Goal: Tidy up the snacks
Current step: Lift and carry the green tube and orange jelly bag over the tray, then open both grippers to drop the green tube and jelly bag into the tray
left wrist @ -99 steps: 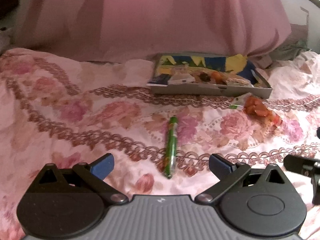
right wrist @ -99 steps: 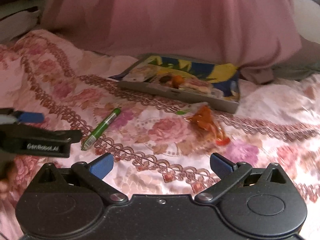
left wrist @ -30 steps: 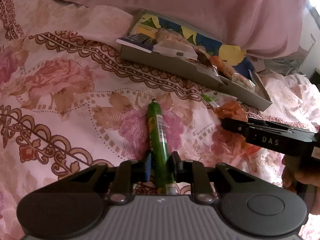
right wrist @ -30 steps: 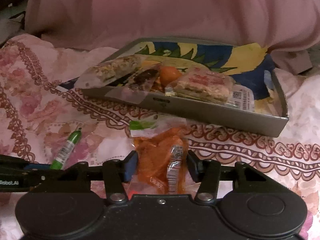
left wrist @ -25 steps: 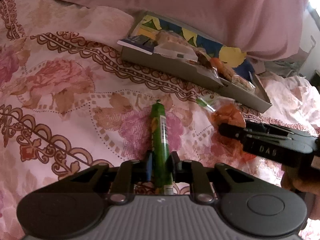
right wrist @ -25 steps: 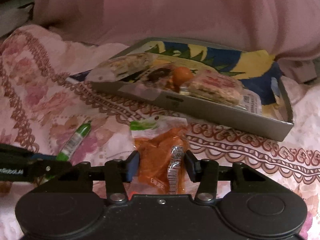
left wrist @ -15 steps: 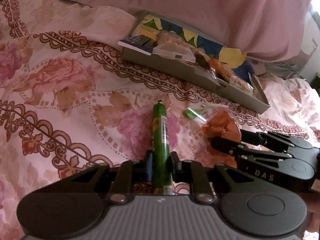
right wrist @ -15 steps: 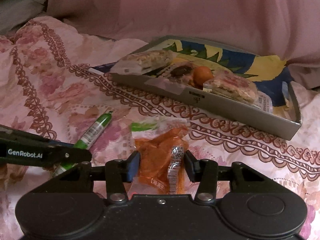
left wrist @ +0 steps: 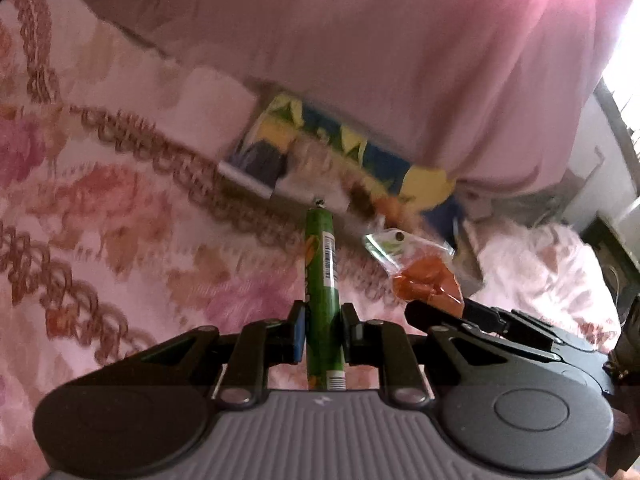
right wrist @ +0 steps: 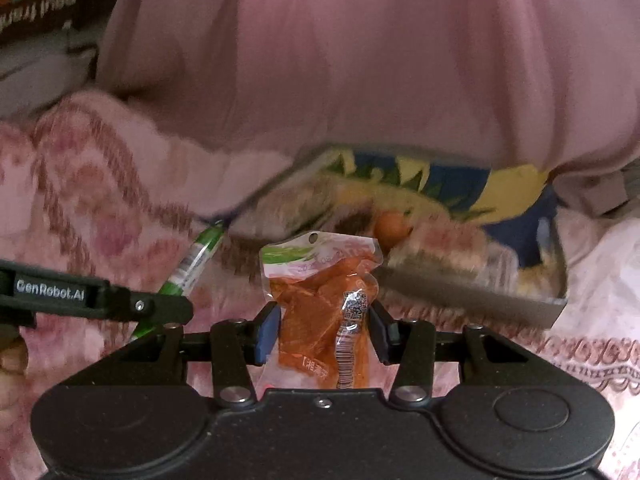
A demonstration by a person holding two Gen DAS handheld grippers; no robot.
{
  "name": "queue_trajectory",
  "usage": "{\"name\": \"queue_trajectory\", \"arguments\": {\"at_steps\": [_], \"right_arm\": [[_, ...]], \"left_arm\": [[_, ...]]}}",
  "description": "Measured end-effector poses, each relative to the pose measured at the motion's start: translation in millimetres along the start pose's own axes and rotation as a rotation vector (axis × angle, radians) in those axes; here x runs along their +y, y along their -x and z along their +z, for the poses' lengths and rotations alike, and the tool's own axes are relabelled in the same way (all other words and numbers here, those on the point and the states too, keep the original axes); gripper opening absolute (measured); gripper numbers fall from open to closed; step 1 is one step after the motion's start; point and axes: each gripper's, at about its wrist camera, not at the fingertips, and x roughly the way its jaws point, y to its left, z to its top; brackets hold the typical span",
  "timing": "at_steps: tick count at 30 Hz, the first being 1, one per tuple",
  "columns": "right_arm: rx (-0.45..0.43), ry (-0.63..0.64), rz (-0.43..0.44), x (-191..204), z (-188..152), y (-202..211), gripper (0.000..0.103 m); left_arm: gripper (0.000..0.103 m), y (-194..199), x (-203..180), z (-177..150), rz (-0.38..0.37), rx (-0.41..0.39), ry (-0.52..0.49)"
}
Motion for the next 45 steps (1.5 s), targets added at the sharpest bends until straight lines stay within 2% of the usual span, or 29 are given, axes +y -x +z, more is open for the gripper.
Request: {"name": "queue_trajectory", "arguments": {"at_steps": [5,8,10,15,18,24,35,39,41,45], "right_arm": [[-0.081,-0.066,-0.045,-24,22,-2,0.049],[-0.102,-0.12,-0.087,-47,31,-10,0.049],[-0.104,-0.157,-0.117,-66,33,-16,0.049],[-0.102,-0.242,-0.188,-109,31,-24,0.049],[-0.093,-0.289,-0.214,-127,29,-32,0.049],[-0.082,-0.319,-0.226,-136,27,-51,0.049],[-0.053,-0.292,-0.227,-133,27,-61,0.051],[-0.066,-0.301,-0.232,-135,28,-57,0.054],[-0.077,-0.307,-0.23,-137,29,-53,0.054],[-0.108,-0.326,-0.235,-139,34,-38,0.06]], "left_arm": [[0.019,-9,-7,27,-0.002,-0.05,-0.005],[0.019,-28,-6,43,-0.023,-0.078,-0.008],[0.019,-46,-22,58,-0.036,-0.085,-0.012],[0.019,-94,-52,83,-0.065,-0.041,-0.002],[0.019,-120,-64,90,-0.052,-0.009,-0.002],[0.019,-156,-76,87,0.008,0.027,-0.039],[0.02,-165,-86,83,0.074,0.043,-0.125],[0.024,-163,-89,85,0.087,0.046,-0.127],[0.031,-159,-90,87,0.09,0.041,-0.121],[0.046,-144,-93,90,0.096,0.014,-0.115]]}}
